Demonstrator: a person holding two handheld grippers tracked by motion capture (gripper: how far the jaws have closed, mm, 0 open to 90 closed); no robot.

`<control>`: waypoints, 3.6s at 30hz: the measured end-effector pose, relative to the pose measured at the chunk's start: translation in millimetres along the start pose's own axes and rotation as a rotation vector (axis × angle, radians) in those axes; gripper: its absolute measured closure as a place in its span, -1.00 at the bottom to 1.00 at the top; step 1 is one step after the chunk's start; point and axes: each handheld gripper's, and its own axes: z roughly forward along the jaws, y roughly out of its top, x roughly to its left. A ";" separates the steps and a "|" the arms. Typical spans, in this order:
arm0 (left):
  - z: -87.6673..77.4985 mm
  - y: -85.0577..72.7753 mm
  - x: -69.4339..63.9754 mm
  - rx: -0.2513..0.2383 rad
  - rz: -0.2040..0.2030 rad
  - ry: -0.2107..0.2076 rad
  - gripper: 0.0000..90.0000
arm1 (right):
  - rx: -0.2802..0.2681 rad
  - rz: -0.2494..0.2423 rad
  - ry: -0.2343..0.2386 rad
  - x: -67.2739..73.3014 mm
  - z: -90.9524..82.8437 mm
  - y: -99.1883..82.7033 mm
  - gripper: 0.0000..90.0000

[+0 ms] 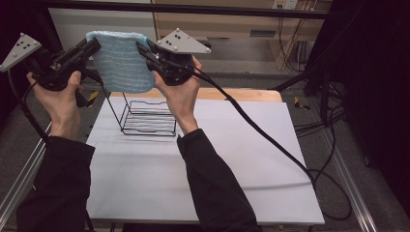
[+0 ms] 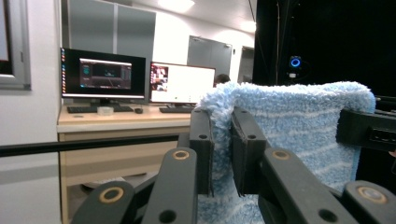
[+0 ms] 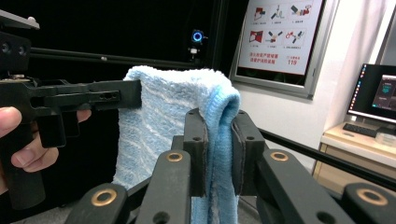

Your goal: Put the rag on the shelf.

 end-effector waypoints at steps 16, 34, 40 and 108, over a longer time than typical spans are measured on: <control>22.1 9.4 15.3 -0.024 0.004 0.050 0.78 | -0.015 -0.016 -0.016 -15.7 28.5 8.0 0.75; 45.9 1.1 34.5 -0.004 0.014 0.070 0.78 | 0.004 -0.030 -0.033 -34.0 52.8 -0.4 0.75; 50.7 -8.5 42.3 0.011 0.009 0.077 0.77 | 0.027 -0.029 -0.033 -38.1 61.6 -8.6 0.75; 7.5 -81.7 44.7 0.238 -0.005 -0.086 0.74 | 0.265 0.036 0.086 -22.5 31.0 -82.7 0.73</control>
